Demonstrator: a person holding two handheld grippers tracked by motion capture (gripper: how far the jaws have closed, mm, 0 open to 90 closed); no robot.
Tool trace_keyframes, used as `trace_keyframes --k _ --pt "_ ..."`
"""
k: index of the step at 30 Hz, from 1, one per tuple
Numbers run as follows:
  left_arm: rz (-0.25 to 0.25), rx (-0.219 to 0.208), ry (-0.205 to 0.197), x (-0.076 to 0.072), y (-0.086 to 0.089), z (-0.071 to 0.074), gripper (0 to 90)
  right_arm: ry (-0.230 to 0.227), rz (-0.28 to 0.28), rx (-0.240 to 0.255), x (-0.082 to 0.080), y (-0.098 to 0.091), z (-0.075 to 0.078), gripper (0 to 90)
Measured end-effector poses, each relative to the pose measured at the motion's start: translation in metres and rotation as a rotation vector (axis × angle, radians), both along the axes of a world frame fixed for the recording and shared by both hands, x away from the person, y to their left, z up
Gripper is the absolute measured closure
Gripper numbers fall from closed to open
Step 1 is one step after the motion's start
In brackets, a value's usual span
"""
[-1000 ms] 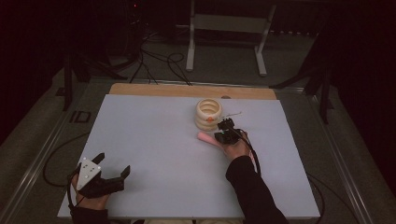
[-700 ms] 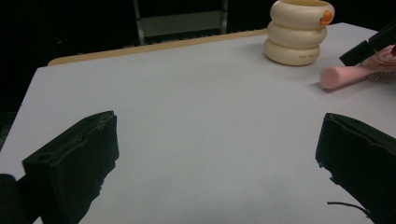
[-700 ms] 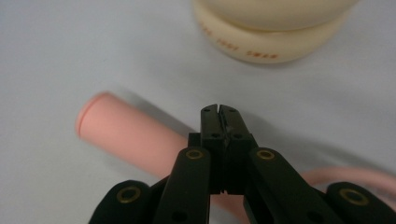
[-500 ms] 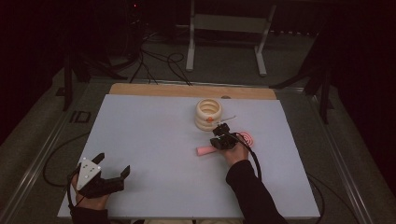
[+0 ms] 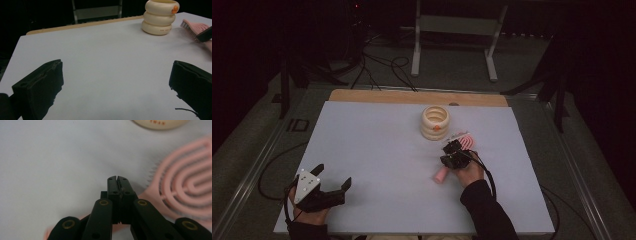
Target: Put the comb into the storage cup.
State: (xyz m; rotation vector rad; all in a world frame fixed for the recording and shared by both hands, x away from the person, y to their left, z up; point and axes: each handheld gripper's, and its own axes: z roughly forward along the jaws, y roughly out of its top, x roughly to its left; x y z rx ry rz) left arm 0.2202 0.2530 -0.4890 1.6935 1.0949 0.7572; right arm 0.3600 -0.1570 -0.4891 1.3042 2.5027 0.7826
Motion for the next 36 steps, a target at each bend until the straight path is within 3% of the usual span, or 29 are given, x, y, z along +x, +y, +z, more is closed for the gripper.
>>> trace_keyframes --k 4,6,15,20,27,36 --pt "-0.003 0.003 0.000 0.000 -0.001 0.000 0.3 0.002 -0.003 -0.008 -0.004 -0.005 -0.001 89.3" --pt "-0.003 0.001 0.000 0.001 -0.001 0.000 0.3 -0.008 -0.004 -0.034 -0.008 -0.011 0.000 88.8" --pt "-0.004 0.004 0.003 0.001 -0.001 -0.001 0.3 -0.015 0.000 -0.017 -0.020 -0.022 0.004 88.1" --pt "-0.004 0.003 0.003 0.001 -0.001 -0.001 0.3 -0.004 0.014 -0.009 -0.028 -0.023 0.003 88.0" --pt "-0.003 0.003 0.002 0.000 -0.001 -0.001 0.4 0.000 0.046 -0.038 -0.037 -0.018 0.003 87.8" --pt "-0.005 0.005 0.004 0.001 -0.002 -0.001 0.4 -0.015 0.049 0.010 -0.044 -0.030 0.004 81.6"
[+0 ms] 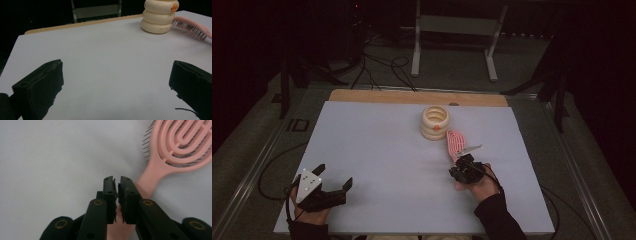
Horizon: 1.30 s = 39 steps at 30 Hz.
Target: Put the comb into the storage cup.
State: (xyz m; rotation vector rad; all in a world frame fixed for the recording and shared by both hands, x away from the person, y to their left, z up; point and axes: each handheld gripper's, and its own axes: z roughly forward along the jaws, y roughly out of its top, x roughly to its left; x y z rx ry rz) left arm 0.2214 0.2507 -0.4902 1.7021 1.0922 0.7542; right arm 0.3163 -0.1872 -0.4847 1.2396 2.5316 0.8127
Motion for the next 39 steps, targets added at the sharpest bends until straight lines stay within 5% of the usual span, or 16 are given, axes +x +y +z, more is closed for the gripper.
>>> trace_keyframes --k 7,13,22,29,39 --pt "0.000 0.000 0.001 0.000 0.000 0.000 0.4 -0.022 0.006 0.025 -0.002 -0.002 0.003 76.0" --pt "0.002 -0.001 0.000 0.000 0.001 0.000 0.4 -0.146 -0.031 0.164 -0.008 -0.019 0.018 56.7" --pt "0.003 -0.001 -0.001 0.000 0.001 0.000 0.4 -0.323 -0.046 0.254 -0.023 -0.041 0.035 36.3" --pt "0.003 -0.008 -0.004 -0.001 0.001 0.001 0.4 -0.490 -0.086 0.305 -0.052 -0.071 0.038 18.4" --pt "-0.011 -0.025 -0.021 -0.002 0.000 0.003 0.4 -0.575 -0.168 0.361 -0.073 -0.092 0.029 9.1"
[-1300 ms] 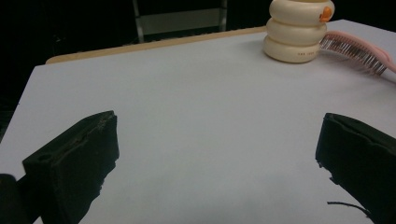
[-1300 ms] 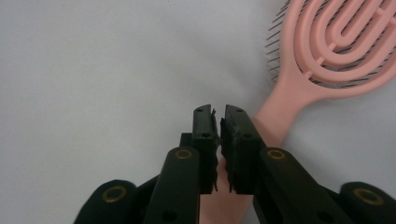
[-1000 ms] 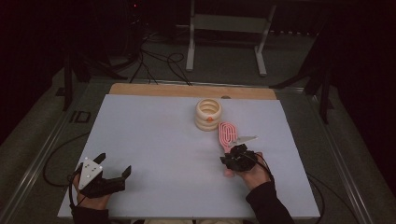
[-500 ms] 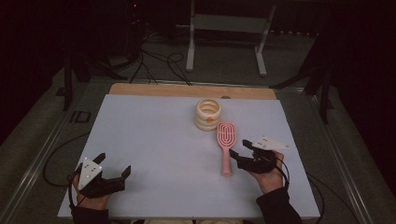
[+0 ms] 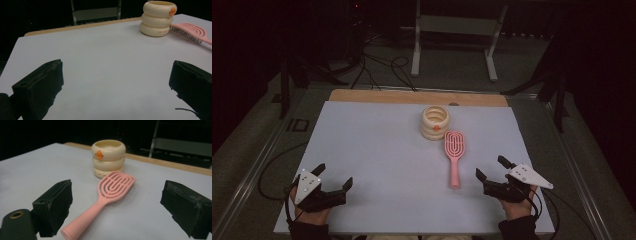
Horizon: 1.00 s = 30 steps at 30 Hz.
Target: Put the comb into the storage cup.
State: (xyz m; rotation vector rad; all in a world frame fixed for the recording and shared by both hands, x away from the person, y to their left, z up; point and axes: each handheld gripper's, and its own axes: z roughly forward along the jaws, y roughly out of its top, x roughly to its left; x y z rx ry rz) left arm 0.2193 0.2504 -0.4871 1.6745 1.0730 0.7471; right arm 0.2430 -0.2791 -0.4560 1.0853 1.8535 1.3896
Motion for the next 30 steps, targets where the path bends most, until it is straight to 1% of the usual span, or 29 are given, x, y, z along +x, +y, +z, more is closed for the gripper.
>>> trace_keyframes --k 1,2,3,5,7,9,14,18,20,23,30 --pt "-0.001 -0.003 -0.003 0.000 0.000 0.000 0.3 -0.020 -0.018 -0.001 -0.006 -0.004 -0.003 9.1" --pt "-0.002 -0.008 -0.006 0.000 0.000 0.001 0.3 -0.024 -0.022 -0.001 -0.007 -0.005 -0.004 9.1" --pt "-0.002 -0.010 -0.007 -0.001 0.001 0.001 0.3 -0.021 -0.033 -0.005 -0.007 -0.006 -0.005 9.1" --pt "-0.003 -0.018 -0.014 -0.002 0.001 0.001 0.3 -0.023 -0.038 -0.008 -0.008 -0.007 -0.006 9.1" --pt "-0.002 -0.034 -0.022 -0.003 0.003 0.003 0.3 -0.021 -0.051 -0.005 -0.009 -0.010 -0.010 9.1" --pt "0.000 -0.040 -0.023 -0.003 0.004 0.003 0.3 -0.019 -0.053 0.011 -0.011 -0.011 -0.011 9.1" --pt "-0.001 -0.043 -0.028 -0.003 0.005 0.003 0.3 -0.005 -0.065 0.009 -0.014 -0.014 -0.016 8.4" --pt "0.000 -0.036 -0.028 -0.003 0.004 0.003 0.3 0.002 -0.077 0.011 -0.014 -0.015 -0.015 7.7" --pt "0.005 -0.029 -0.026 -0.002 0.003 0.003 0.3 0.002 -0.071 0.011 -0.014 -0.016 -0.016 7.7" --pt "0.011 -0.023 -0.030 -0.003 0.002 0.003 0.3 0.016 -0.058 0.014 -0.013 -0.015 -0.017 7.6" --pt "0.017 -0.025 -0.024 -0.002 0.003 0.002 0.3 0.039 -0.051 0.036 -0.011 -0.015 -0.016 7.6"
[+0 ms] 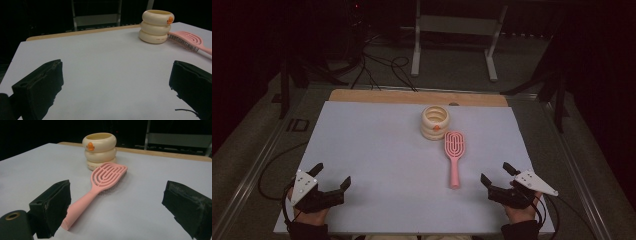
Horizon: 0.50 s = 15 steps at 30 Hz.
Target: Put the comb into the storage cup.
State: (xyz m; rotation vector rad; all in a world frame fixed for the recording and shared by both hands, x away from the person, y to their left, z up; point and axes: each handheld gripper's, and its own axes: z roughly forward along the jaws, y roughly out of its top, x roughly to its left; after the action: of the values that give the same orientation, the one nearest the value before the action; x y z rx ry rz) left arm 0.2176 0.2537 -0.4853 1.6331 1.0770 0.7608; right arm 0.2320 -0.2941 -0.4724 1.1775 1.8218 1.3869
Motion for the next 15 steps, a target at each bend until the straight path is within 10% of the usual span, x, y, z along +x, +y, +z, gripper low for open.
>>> trace_keyframes --k 15 --pt "0.019 0.001 0.009 0.000 0.000 -0.002 0.3 0.114 0.010 -0.025 0.009 0.011 0.019 7.7"
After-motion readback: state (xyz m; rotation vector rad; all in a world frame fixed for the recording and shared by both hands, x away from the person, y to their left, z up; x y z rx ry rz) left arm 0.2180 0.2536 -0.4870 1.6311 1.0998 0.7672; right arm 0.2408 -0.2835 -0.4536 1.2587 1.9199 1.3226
